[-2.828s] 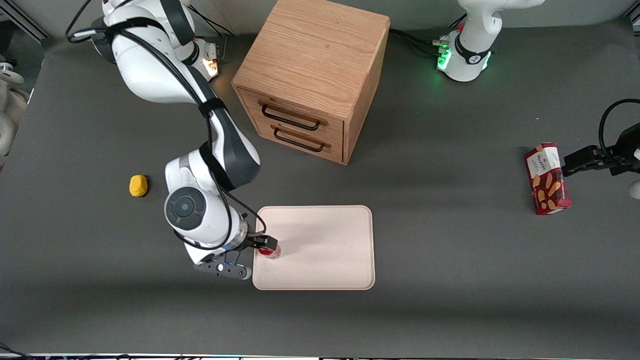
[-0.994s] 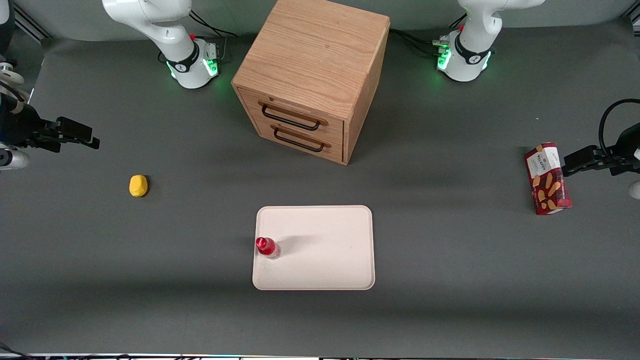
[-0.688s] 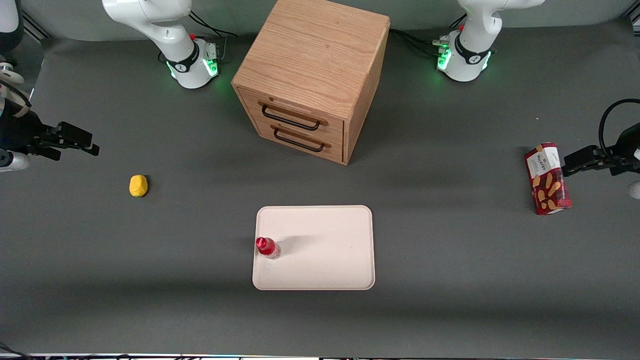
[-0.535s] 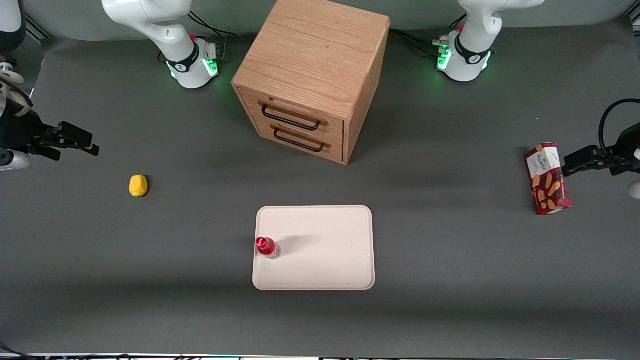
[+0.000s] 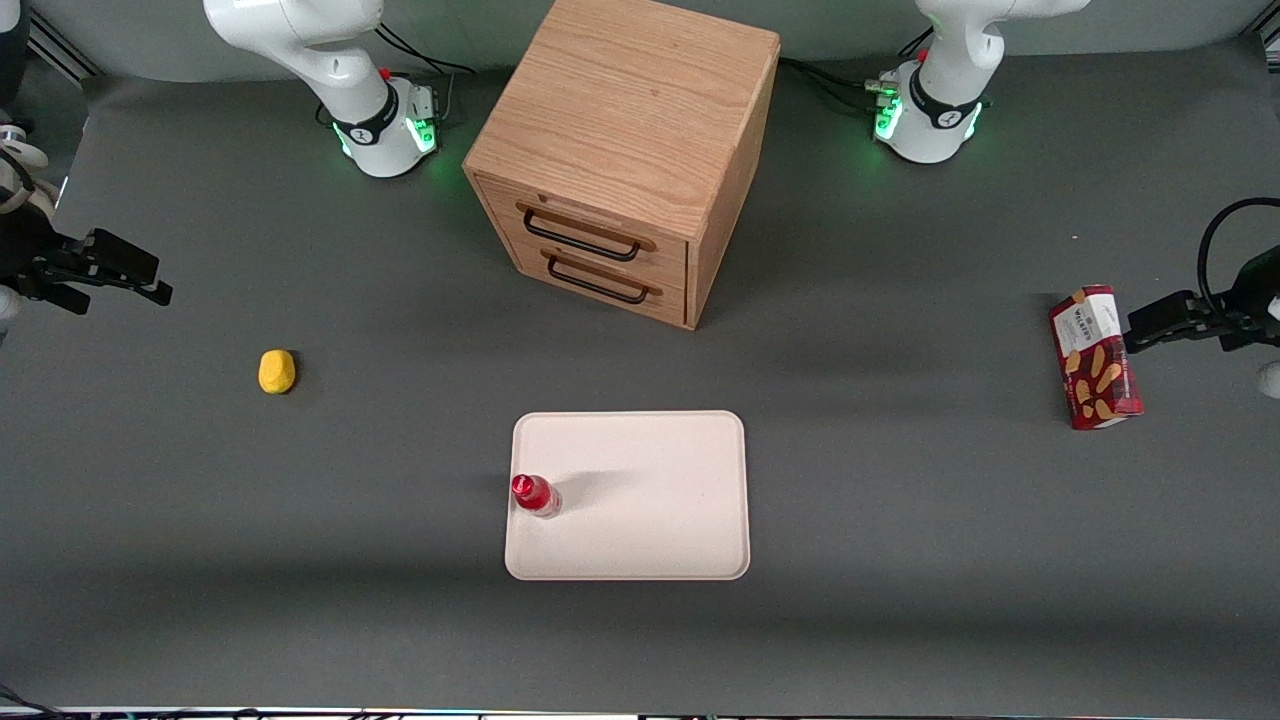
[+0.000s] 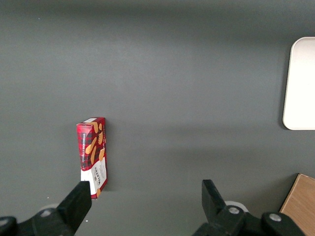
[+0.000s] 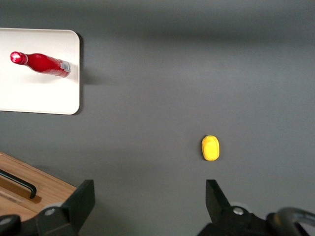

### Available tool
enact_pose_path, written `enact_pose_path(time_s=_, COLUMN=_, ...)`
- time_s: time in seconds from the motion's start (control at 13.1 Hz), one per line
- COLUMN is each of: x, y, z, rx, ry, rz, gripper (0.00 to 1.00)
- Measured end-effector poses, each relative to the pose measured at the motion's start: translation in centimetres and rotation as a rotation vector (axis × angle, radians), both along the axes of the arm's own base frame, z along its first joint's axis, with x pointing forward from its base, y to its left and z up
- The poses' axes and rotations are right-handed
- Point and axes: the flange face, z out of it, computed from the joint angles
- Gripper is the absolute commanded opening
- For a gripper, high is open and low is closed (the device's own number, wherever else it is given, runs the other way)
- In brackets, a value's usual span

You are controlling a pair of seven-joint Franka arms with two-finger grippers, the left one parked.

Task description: Place coke bottle on tray

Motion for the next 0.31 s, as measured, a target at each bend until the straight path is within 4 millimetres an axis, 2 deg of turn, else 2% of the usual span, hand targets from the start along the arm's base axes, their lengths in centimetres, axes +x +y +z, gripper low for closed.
enact_pose_path(time_s=0.31, x=0.00, y=-0.07, z=0.00, rx=-0.008, ry=0.000, rz=0.000, gripper=1.00)
